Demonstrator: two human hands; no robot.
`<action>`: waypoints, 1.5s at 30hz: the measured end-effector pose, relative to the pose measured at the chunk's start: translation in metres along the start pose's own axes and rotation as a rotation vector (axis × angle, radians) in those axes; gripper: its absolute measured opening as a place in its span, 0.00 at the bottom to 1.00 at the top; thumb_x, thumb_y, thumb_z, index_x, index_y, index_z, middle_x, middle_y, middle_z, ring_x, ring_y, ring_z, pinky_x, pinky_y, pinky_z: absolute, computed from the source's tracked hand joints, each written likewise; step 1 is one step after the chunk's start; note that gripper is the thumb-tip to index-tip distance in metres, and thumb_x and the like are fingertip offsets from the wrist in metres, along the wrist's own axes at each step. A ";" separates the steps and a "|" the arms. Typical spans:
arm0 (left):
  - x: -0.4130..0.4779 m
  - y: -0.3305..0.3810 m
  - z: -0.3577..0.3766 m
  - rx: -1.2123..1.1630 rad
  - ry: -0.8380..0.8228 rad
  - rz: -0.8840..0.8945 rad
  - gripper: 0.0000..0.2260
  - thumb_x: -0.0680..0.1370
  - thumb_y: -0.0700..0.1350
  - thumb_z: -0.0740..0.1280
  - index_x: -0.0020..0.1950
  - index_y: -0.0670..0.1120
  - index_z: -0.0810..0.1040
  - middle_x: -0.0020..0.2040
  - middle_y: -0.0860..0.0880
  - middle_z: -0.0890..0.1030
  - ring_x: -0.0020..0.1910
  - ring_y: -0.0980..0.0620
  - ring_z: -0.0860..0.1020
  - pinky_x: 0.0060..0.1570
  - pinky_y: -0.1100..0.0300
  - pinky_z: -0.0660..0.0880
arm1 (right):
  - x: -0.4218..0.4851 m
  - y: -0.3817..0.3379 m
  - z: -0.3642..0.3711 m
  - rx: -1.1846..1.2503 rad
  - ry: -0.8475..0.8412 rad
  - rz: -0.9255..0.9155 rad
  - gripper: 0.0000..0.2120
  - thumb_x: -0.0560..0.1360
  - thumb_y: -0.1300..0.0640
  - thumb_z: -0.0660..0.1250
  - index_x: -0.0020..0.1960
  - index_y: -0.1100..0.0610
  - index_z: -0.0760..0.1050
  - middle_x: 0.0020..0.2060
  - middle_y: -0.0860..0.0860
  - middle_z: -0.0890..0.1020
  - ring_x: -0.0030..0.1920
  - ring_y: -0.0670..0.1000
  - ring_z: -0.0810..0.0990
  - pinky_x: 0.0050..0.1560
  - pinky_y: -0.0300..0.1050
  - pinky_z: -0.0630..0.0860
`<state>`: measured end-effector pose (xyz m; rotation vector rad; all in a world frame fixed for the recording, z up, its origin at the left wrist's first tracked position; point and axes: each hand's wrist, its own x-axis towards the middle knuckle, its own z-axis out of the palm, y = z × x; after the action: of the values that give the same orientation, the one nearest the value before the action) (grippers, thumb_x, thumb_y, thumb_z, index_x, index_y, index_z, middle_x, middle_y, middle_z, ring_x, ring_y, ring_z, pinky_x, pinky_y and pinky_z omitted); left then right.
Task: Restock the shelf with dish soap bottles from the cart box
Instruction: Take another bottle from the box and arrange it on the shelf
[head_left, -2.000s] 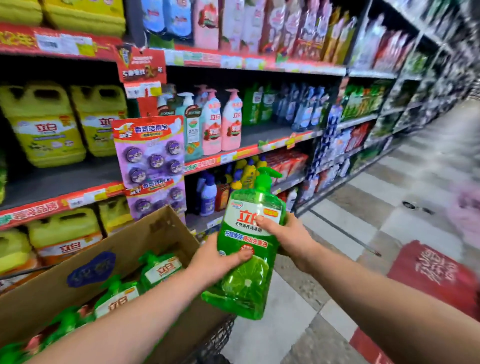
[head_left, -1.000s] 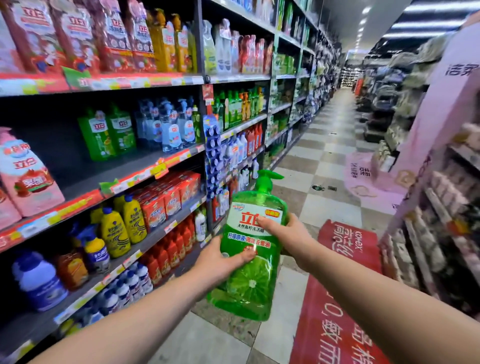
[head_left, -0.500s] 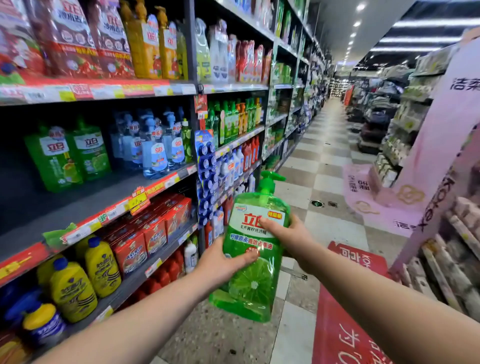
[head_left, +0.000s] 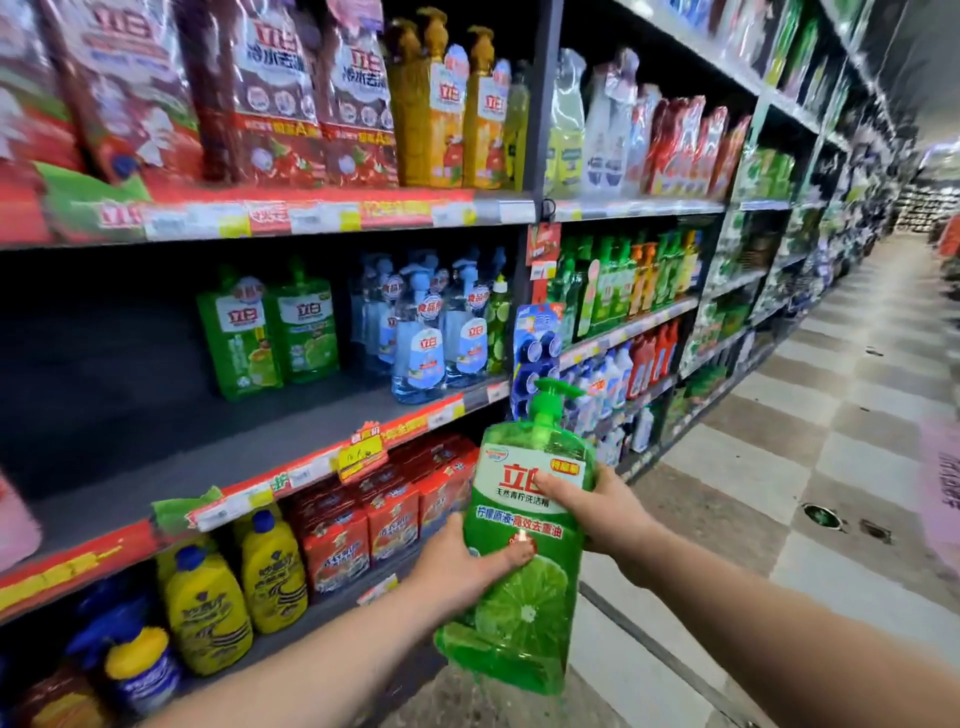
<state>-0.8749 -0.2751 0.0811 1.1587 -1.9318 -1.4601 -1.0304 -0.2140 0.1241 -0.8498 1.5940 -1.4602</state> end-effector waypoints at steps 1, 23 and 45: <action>0.008 0.004 0.000 -0.015 0.030 -0.007 0.22 0.67 0.54 0.75 0.54 0.51 0.69 0.54 0.51 0.80 0.51 0.53 0.78 0.52 0.61 0.74 | 0.015 -0.005 -0.002 -0.020 -0.028 -0.012 0.13 0.71 0.58 0.73 0.52 0.56 0.72 0.44 0.54 0.84 0.36 0.48 0.84 0.29 0.38 0.78; 0.131 -0.034 -0.148 -0.155 0.637 -0.127 0.26 0.65 0.52 0.78 0.58 0.48 0.73 0.53 0.50 0.82 0.52 0.51 0.80 0.57 0.53 0.76 | 0.236 -0.043 0.176 -0.181 -0.619 -0.155 0.16 0.69 0.55 0.75 0.54 0.53 0.75 0.49 0.51 0.84 0.47 0.48 0.84 0.45 0.42 0.80; 0.263 -0.090 -0.301 -0.089 0.883 -0.109 0.35 0.62 0.40 0.80 0.63 0.45 0.67 0.52 0.48 0.81 0.52 0.48 0.80 0.54 0.53 0.77 | 0.367 -0.067 0.322 -0.412 -0.726 -0.299 0.38 0.67 0.62 0.76 0.70 0.51 0.61 0.59 0.50 0.78 0.52 0.46 0.78 0.50 0.37 0.77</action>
<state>-0.7563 -0.6670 0.0648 1.5335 -1.1890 -0.8253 -0.9144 -0.6929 0.1430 -1.6874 1.2355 -0.8359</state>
